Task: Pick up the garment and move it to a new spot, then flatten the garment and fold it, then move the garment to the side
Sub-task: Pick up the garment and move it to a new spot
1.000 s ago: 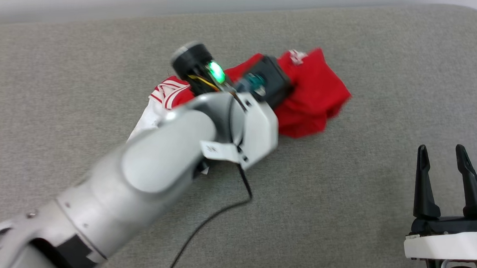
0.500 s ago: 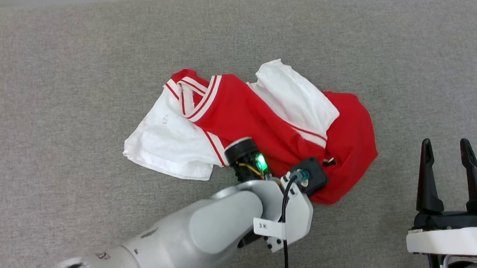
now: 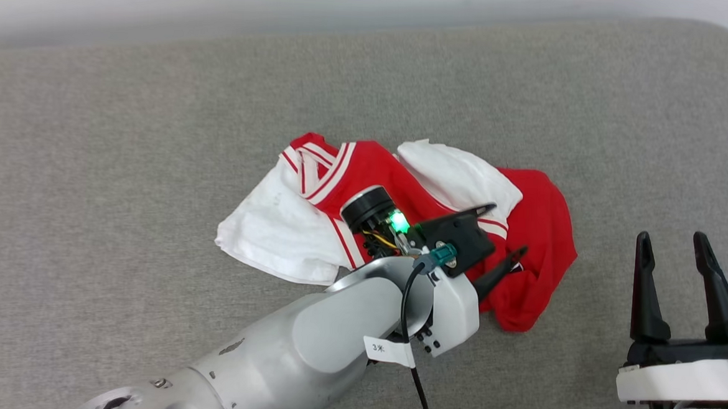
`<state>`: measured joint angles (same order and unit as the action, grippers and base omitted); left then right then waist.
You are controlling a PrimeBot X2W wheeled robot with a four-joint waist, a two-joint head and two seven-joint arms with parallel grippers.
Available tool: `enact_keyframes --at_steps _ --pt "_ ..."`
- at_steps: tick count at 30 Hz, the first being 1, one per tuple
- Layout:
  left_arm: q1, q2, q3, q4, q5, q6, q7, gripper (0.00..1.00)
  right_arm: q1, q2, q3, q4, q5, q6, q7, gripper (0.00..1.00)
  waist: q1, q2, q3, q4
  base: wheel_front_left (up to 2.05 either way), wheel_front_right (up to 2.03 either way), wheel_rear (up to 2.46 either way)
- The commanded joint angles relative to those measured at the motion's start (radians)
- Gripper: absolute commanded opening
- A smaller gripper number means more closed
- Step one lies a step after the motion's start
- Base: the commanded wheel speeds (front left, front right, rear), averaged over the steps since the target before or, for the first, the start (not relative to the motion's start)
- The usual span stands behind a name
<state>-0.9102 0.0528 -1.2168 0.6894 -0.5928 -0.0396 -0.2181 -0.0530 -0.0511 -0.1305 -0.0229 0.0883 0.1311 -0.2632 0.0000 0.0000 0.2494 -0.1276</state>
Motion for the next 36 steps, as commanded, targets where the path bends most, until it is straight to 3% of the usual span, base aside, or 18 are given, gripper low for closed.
enact_keyframes --at_steps 1,6,12,18,23,29,36 --pt "0.008 -0.002 0.009 -0.005 0.005 0.018 -0.014 1.0 0.015 0.002 -0.002 0.003 -0.003 -0.001 -0.002 1.0 0.0 0.0 -0.032 0.015 0.0 0.0 0.0" --pt "0.055 0.044 0.086 -0.047 0.018 0.115 -0.046 1.0 0.042 0.002 -0.003 0.006 -0.006 -0.001 -0.002 1.0 0.0 0.0 -0.082 0.039 0.0 0.0 0.0" --pt "0.174 0.148 0.262 -0.233 0.094 0.241 -0.047 1.0 0.071 0.002 -0.01 0.006 -0.009 -0.001 -0.002 1.0 0.0 0.0 -0.12 0.079 0.0 0.0 0.0" --pt "0.327 0.216 0.456 -0.378 0.16 0.325 -0.047 1.0 0.086 0.002 -0.01 0.006 -0.008 -0.001 -0.002 1.0 0.0 0.0 -0.144 0.112 0.0 0.0 0.0" --pt "0.466 0.247 0.606 -0.46 0.21 0.365 -0.047 1.0 0.098 0.002 -0.006 0.008 -0.013 -0.001 -0.002 1.0 0.0 0.0 -0.167 0.131 0.0 0.0 0.0" --pt "0.637 0.243 0.776 -0.526 0.269 0.393 -0.047 1.0 0.115 0.001 -0.002 0.012 -0.01 -0.001 -0.002 1.0 0.0 0.0 -0.197 0.146 0.0 0.0 0.0" --pt "0.81 0.204 0.91 -0.599 0.345 0.355 -0.047 1.0 0.142 0.002 0.016 0.016 0.01 -0.001 -0.002 1.0 0.0 0.0 -0.229 0.153 0.0 0.0 0.0"
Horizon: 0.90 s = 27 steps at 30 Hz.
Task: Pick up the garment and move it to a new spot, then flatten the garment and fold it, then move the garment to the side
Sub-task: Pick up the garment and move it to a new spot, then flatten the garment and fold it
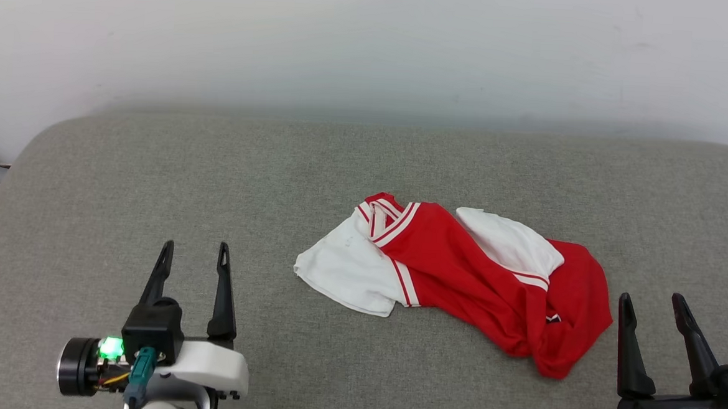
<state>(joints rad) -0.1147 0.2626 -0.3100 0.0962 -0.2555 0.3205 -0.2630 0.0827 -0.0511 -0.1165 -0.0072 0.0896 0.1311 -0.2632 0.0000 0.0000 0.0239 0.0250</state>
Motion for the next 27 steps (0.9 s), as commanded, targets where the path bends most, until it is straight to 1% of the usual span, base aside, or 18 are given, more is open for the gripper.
enact_keyframes --at_steps 1,7,12,13,19,27 --pt "0.033 -0.013 0.018 -0.015 0.019 -0.014 -0.003 1.0 0.009 0.001 0.004 -0.001 0.012 -0.001 -0.002 1.0 0.0 0.0 -0.005 0.001 0.0 0.0 0.0" --pt "0.119 -0.06 0.083 -0.041 0.079 -0.067 -0.003 1.0 0.024 0.001 0.02 0.006 0.037 -0.001 -0.002 1.0 0.0 0.0 -0.019 0.005 0.0 0.0 0.0" --pt "0.153 -0.1 0.111 -0.038 0.117 -0.12 -0.003 1.0 0.039 0.002 0.032 0.014 0.053 -0.001 -0.002 1.0 0.0 0.0 -0.03 0.01 0.0 0.0 0.0" --pt "0.153 -0.1 0.111 -0.038 0.117 -0.12 -0.003 1.0 0.039 0.002 0.032 0.014 0.053 -0.001 -0.002 1.0 0.0 0.0 -0.03 0.01 0.0 0.0 0.0" --pt "0.175 -0.131 0.146 -0.028 0.149 -0.162 -0.003 1.0 0.049 0.002 0.044 0.02 0.062 -0.001 -0.002 1.0 0.0 0.0 -0.039 0.009 0.0 0.0 0.0" --pt "0.193 -0.157 0.184 -0.017 0.177 -0.193 -0.003 1.0 0.064 0.002 0.054 0.027 0.073 -0.001 -0.002 1.0 0.0 0.0 -0.043 0.005 0.0 0.0 0.0"
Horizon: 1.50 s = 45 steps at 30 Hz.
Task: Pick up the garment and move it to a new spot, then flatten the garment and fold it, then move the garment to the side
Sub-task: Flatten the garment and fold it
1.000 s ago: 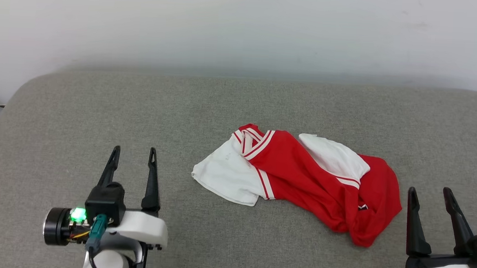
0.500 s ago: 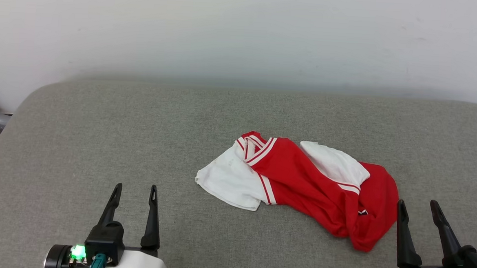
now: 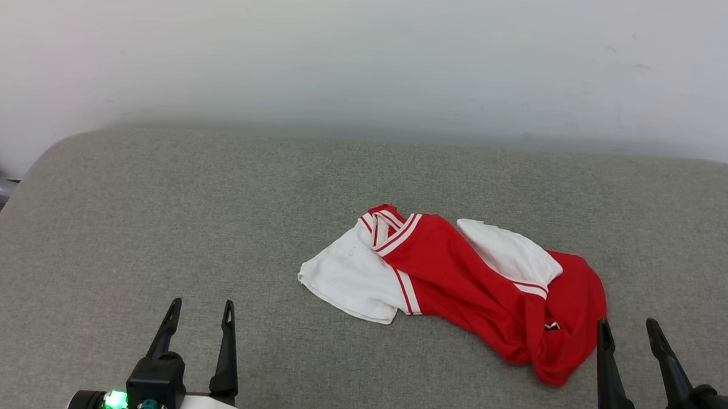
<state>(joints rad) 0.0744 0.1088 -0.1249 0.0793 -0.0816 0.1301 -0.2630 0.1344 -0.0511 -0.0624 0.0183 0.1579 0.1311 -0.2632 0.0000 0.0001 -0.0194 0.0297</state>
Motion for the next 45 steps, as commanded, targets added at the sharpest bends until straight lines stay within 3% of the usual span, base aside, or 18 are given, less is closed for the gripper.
enact_keyframes --at_steps 1,12,22,28,34,39,45 --pt "0.005 -0.006 0.003 0.002 0.009 -0.007 -0.003 1.0 0.013 0.002 0.0 0.002 0.006 -0.001 -0.002 1.0 0.0 -0.0001 0.0 0.0 0.0 0.0 0.0" --pt "0.011 -0.025 0.027 0.011 0.031 -0.031 -0.003 1.0 -0.016 0.002 -0.013 0.001 0.006 -0.001 -0.002 1.0 0.0 -0.0001 0.003 -0.003 0.0 0.0 0.0" --pt "-0.023 -0.039 0.029 0.008 0.045 -0.04 -0.003 1.0 -0.223 -0.005 -0.036 -0.037 -0.048 -0.001 -0.002 1.0 0.0 -0.0001 0.041 0.012 0.0 0.0 0.0" --pt "-0.076 -0.043 0.024 0.002 0.051 -0.049 -0.003 1.0 -0.454 -0.131 0.026 0.029 -0.028 -0.001 -0.002 1.0 0.0 -0.0001 0.125 0.036 0.0 0.0 0.0" --pt "-0.127 -0.049 0.016 -0.004 0.053 -0.048 -0.003 1.0 -0.689 -0.335 0.262 0.216 0.067 -0.001 0.036 1.0 0.0 -0.0001 0.196 0.07 0.0 0.0 0.0" --pt "-0.165 -0.054 0.003 -0.019 0.046 -0.042 -0.003 1.0 -0.864 -0.487 0.499 0.299 0.262 -0.001 0.241 1.0 0.0 -0.0001 0.25 0.1 0.0 0.0 0.0" --pt "-0.207 -0.057 -0.008 -0.041 0.036 -0.036 -0.003 1.0 -1.058 -0.669 0.819 0.272 0.526 -0.001 0.608 1.0 0.0 -0.0001 0.321 0.133 0.0 0.0 0.0"
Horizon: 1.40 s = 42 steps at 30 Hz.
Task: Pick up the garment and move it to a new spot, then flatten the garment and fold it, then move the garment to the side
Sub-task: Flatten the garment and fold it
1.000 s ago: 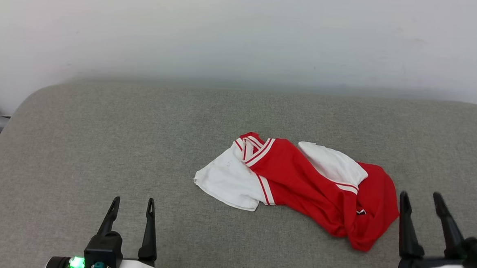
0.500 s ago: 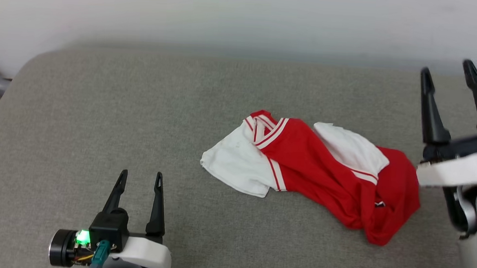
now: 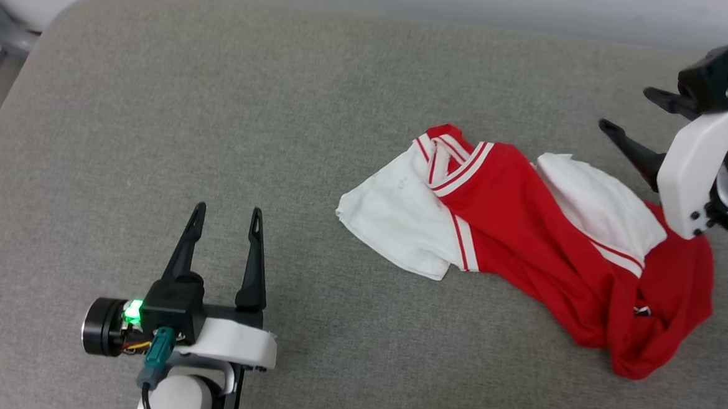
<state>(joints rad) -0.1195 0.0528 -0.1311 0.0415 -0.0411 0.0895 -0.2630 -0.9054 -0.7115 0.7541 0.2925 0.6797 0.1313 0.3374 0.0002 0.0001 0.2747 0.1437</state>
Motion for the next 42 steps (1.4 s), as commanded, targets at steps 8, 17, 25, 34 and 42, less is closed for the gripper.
enact_keyframes --at_steps 8,17,25,34,42 --pt "-0.074 -0.003 -0.047 -0.029 -0.031 0.027 -0.003 1.0 -0.21 -0.113 0.229 0.018 0.175 -0.001 0.326 1.0 -0.0002 -0.0001 0.125 0.073 0.0 0.0 0.0" --pt "-0.114 -0.003 -0.1 -0.041 -0.071 0.072 -0.003 1.0 -0.25 -0.131 0.392 0.112 0.196 -0.001 0.376 1.0 -0.0002 -0.0001 0.203 0.133 0.0 0.0 0.0" --pt "-0.119 -0.003 -0.094 -0.035 -0.073 0.084 -0.003 1.0 -0.21 -0.119 0.485 0.152 0.251 -0.001 0.355 0.36 -0.0002 -0.0001 0.216 0.13 0.0 0.0 0.0" --pt "-0.106 -0.003 -0.078 -0.019 -0.054 0.07 -0.003 1.0 -0.301 -0.123 0.463 0.154 0.269 -0.001 0.11 0.0 -0.0002 -0.0001 0.147 0.09 0.0 0.0 0.0" --pt "-0.041 -0.003 -0.033 -0.005 -0.033 0.053 -0.003 1.0 -0.237 -0.204 0.47 0.117 0.31 -0.001 -0.07 0.0 -0.0002 -0.0001 0.042 0.043 0.0 0.0 0.0"
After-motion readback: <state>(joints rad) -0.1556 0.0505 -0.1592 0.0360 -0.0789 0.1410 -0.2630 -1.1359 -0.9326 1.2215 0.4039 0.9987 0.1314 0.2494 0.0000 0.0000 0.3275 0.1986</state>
